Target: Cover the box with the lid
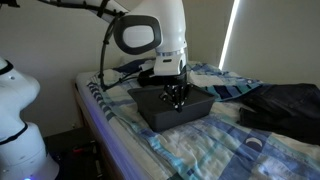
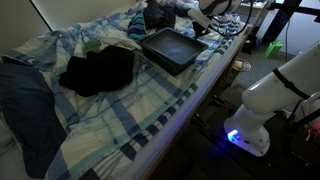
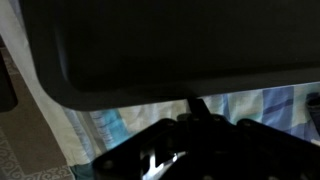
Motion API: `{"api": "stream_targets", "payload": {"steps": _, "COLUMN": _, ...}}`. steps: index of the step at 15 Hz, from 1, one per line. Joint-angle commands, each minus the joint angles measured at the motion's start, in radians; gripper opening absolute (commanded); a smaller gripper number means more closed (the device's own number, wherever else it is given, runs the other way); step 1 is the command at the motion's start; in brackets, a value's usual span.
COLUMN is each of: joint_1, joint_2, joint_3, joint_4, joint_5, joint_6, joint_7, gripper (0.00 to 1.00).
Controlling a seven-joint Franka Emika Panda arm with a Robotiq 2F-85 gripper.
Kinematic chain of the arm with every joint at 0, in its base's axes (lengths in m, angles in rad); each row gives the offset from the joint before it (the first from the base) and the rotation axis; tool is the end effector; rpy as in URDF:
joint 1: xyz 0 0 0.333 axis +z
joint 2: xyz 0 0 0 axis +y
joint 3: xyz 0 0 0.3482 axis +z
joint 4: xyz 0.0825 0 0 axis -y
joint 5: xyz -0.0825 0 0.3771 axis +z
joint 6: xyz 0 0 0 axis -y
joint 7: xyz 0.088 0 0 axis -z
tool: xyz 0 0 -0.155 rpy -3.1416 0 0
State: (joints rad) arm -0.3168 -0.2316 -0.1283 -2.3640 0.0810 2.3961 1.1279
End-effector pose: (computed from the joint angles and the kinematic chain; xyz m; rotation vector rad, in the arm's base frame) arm 0.4423 -0.2088 0.4324 -2.0283 2.1430 -0.3191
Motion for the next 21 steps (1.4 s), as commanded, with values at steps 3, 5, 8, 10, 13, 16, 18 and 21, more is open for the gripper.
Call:
{"api": "stream_targets", "payload": {"steps": 3, "joint_1": 0.024, "joint_2": -0.007, "joint_3": 0.001, "joint_4": 0.013, "joint_5": -0.014, "joint_6": -0.053, "joint_7": 0.025, "gripper": 0.01}}
{"api": "stream_targets", "payload": {"steps": 5, "joint_1": 0.03, "joint_2": -0.007, "joint_3": 0.002, "joint_4": 0.014, "joint_5": -0.014, "joint_6": -0.058, "joint_7": 0.025, "gripper": 0.01}}
{"api": "stream_targets", "payload": {"steps": 8, "joint_1": 0.038, "joint_2": 0.0, "joint_3": 0.007, "joint_4": 0.02, "joint_5": -0.018, "joint_6": -0.062, "joint_7": 0.029, "gripper": 0.01}}
{"api": "stream_targets", "payload": {"steps": 10, "joint_1": 0.043, "joint_2": 0.007, "joint_3": 0.01, "joint_4": 0.023, "joint_5": -0.021, "joint_6": -0.061, "joint_7": 0.03, "gripper": 0.01}}
{"api": "stream_targets", "payload": {"steps": 13, "joint_1": 0.056, "joint_2": 0.019, "joint_3": 0.016, "joint_4": 0.026, "joint_5": -0.02, "joint_6": -0.052, "joint_7": 0.026, "gripper": 0.01}}
{"api": "stream_targets", "payload": {"steps": 16, "joint_1": 0.069, "joint_2": 0.031, "joint_3": 0.027, "joint_4": 0.034, "joint_5": -0.022, "joint_6": -0.05, "joint_7": 0.028, "gripper": 0.01}}
{"api": "stream_targets", "payload": {"steps": 18, "joint_1": 0.066, "joint_2": 0.044, "joint_3": 0.034, "joint_4": 0.024, "joint_5": -0.057, "joint_6": -0.06, "joint_7": 0.057, "gripper": 0.01}}
{"api": "stream_targets", "payload": {"steps": 21, "joint_1": 0.07, "joint_2": 0.07, "joint_3": 0.041, "joint_4": 0.052, "joint_5": -0.101, "joint_6": -0.067, "joint_7": 0.103, "gripper": 0.01}}
